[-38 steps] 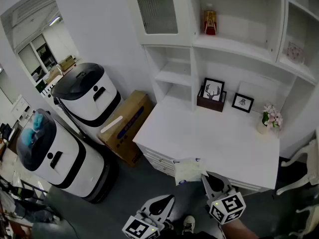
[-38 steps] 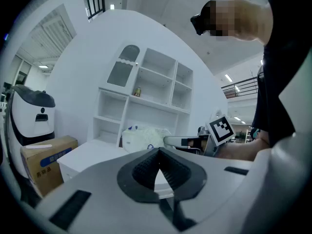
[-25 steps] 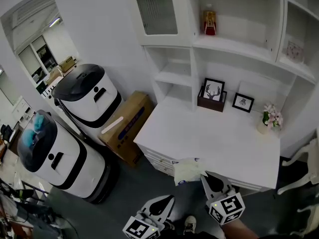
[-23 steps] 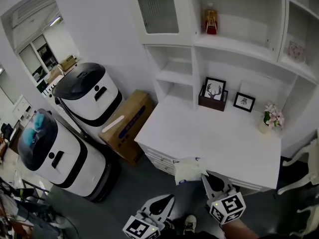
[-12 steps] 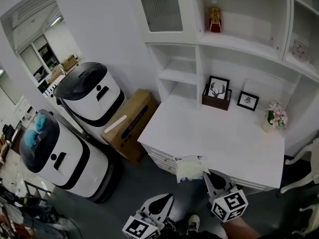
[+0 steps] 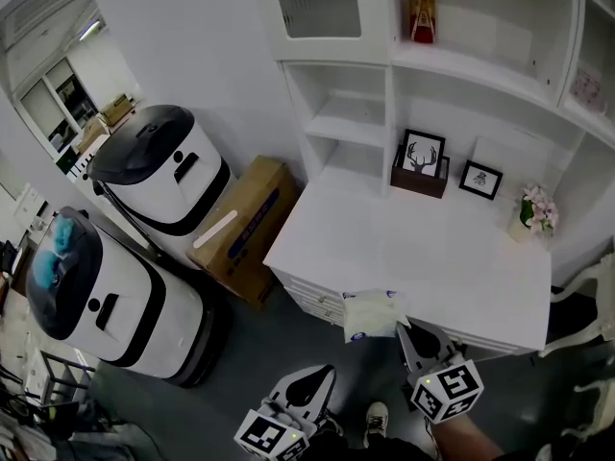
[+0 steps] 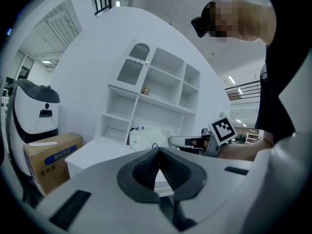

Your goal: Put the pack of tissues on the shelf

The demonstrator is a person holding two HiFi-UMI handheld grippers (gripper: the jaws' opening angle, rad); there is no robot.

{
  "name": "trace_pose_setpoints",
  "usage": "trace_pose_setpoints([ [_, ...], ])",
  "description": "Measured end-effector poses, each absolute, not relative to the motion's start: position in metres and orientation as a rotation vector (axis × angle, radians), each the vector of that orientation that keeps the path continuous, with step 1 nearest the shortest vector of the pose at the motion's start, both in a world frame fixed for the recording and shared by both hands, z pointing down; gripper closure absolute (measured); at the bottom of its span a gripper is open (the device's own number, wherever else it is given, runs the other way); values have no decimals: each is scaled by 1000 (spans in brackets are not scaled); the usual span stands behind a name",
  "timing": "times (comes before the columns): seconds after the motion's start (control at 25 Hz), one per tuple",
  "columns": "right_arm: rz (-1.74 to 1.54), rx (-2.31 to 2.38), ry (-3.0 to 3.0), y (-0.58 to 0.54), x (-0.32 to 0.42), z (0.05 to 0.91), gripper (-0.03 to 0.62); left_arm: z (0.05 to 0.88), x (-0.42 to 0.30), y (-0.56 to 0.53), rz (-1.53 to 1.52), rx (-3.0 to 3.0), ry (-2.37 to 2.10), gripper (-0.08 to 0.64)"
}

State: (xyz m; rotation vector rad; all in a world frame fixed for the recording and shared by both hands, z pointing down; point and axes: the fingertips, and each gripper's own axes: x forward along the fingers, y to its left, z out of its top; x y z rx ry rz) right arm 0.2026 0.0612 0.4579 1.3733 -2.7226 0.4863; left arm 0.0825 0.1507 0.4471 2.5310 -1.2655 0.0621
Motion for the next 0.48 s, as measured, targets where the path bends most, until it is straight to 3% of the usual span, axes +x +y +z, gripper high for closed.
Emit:
trace_pose_setpoints([
  [0.48, 458, 1435, -2720, 49, 129, 439, 584, 435, 6, 140, 33, 2564, -1238, 561],
])
